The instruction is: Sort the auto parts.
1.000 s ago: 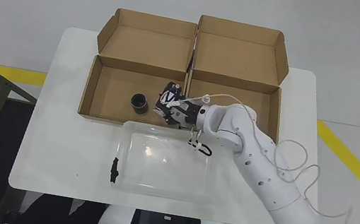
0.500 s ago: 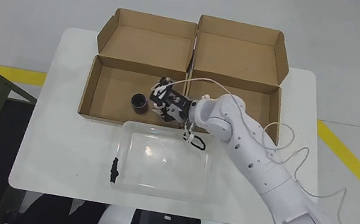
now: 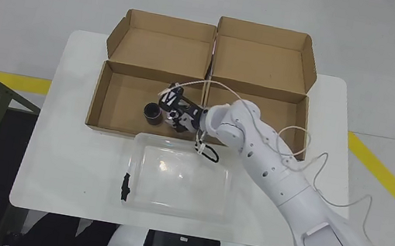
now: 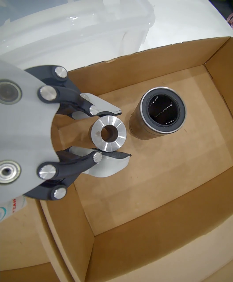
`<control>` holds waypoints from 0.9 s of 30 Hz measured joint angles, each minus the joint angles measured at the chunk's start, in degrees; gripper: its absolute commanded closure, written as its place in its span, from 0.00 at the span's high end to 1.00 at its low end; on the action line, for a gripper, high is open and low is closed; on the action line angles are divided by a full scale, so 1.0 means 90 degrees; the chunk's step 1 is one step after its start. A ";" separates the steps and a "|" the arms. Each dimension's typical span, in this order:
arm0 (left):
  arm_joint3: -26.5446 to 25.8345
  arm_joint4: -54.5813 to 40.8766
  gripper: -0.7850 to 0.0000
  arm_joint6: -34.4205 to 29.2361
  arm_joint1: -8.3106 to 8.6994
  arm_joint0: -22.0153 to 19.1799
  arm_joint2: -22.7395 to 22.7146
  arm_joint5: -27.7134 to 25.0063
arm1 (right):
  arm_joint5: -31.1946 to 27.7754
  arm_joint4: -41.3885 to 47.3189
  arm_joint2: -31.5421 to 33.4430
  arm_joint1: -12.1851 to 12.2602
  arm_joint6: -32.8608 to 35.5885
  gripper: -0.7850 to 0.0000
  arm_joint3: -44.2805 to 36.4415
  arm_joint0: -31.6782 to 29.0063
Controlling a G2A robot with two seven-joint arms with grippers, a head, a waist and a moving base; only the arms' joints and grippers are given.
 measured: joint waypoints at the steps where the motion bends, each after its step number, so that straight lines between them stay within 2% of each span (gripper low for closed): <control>1: 0.0000 0.0000 1.00 0.0000 0.0000 0.0000 0.0000 0.0000 | 0.0004 -0.0001 -0.0009 -0.0015 0.0013 0.47 0.0020 0.0010; 7: 0.0000 0.0000 1.00 0.0000 0.0000 0.0000 0.0000 0.0000 | 0.0011 -0.0024 -0.0014 -0.0076 0.0081 0.51 0.0018 0.0045; 13: 0.0000 0.0000 1.00 0.0000 0.0000 0.0000 0.0000 0.0000 | -0.0031 -0.0289 0.0176 0.0004 -0.0032 0.56 -0.0539 -0.0078; 19: 0.0000 0.0000 1.00 0.0000 0.0000 0.0000 0.0000 0.0000 | -0.0024 -0.0667 0.0624 0.0238 0.0085 0.67 -0.1608 -0.0489; 21: 0.0000 0.0000 1.00 0.0000 0.0000 0.0000 0.0000 0.0000 | -0.0034 -0.0817 0.0831 0.0340 0.0116 0.75 -0.2039 -0.0710; 23: 0.0000 0.0000 1.00 0.0000 0.0000 0.0000 0.0000 0.0000 | -0.0071 -0.0958 0.1080 0.0450 0.0084 0.76 -0.2475 -0.0975; 27: 0.0000 0.0000 1.00 0.0000 0.0000 0.0000 0.0000 0.0000 | -0.0275 -0.1207 0.1612 0.0670 -0.0096 0.85 -0.3246 -0.1582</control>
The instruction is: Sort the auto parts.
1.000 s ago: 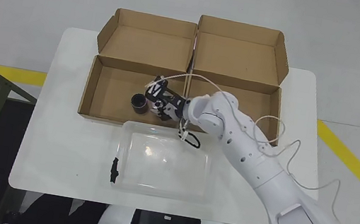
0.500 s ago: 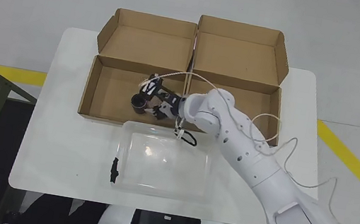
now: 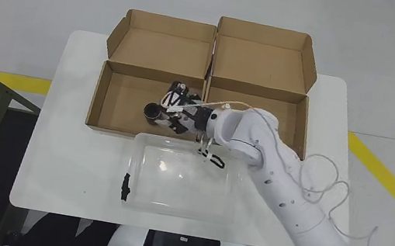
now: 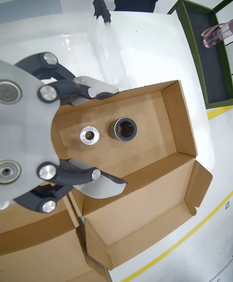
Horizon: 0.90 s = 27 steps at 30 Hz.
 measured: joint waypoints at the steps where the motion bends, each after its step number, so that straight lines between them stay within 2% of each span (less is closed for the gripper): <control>1: 0.0000 0.0000 1.00 0.0000 0.0000 0.0000 0.0000 0.0000 | -0.0080 -0.0071 0.0122 0.0049 -0.0068 0.91 -0.0166 -0.0144; 2: 0.0000 0.0000 1.00 0.0000 0.0000 0.0000 0.0000 0.0000 | -0.0191 -0.0176 0.0284 0.0112 -0.0170 1.00 -0.0368 -0.0328; 3: 0.0000 0.0000 1.00 0.0000 0.0000 0.0000 0.0000 0.0000 | -0.0267 -0.0259 0.0404 0.0156 -0.0256 1.00 -0.0508 -0.0461; 10: 0.0000 0.0000 1.00 0.0000 0.0000 0.0000 0.0000 0.0000 | -0.0756 -0.0765 0.1386 0.0462 -0.1027 1.00 -0.1196 -0.1475; 17: 0.0000 0.0000 1.00 0.0000 0.0000 0.0000 0.0000 0.0000 | -0.1160 -0.1263 0.2454 0.0725 -0.2368 1.00 -0.1642 -0.2554; 27: 0.0000 0.0000 1.00 0.0000 0.0000 0.0000 0.0000 0.0000 | -0.1035 -0.2049 0.3698 0.0975 -0.3874 1.00 -0.2241 -0.4031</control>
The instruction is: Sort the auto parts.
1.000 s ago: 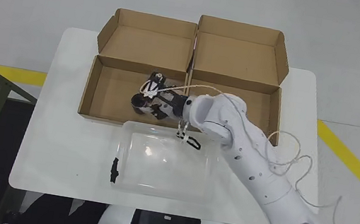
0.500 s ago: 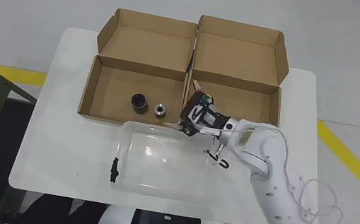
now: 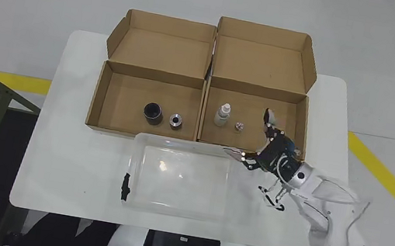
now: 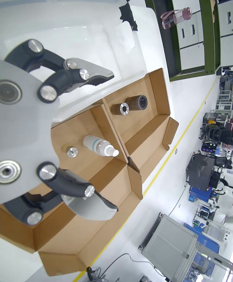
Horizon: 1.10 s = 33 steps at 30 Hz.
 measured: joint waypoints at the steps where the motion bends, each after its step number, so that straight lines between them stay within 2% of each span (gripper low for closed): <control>1: 0.0000 0.0000 1.00 0.0000 0.0000 0.0000 0.0000 0.0000 | 0.0046 -0.0054 0.0089 0.0015 -0.0182 1.00 -0.0020 -0.0148; 5: 0.0000 0.0000 1.00 0.0000 0.0000 0.0000 0.0000 0.0000 | 0.0287 -0.0206 0.0551 0.0080 -0.0904 1.00 -0.0082 -0.0825; 16: 0.0000 0.0000 1.00 0.0000 0.0000 0.0000 0.0000 0.0000 | 0.0696 -0.0351 0.1314 0.0176 -0.1947 1.00 -0.0510 -0.2140; 23: 0.0000 0.0000 1.00 0.0000 0.0000 0.0000 0.0000 0.0000 | 0.0765 -0.0398 0.1565 0.0216 -0.2466 1.00 -0.0531 -0.2555; 33: 0.0000 0.0000 1.00 0.0000 0.0000 0.0000 0.0000 0.0000 | 0.0999 -0.0307 0.1802 0.0241 -0.2612 1.00 -0.0600 -0.2874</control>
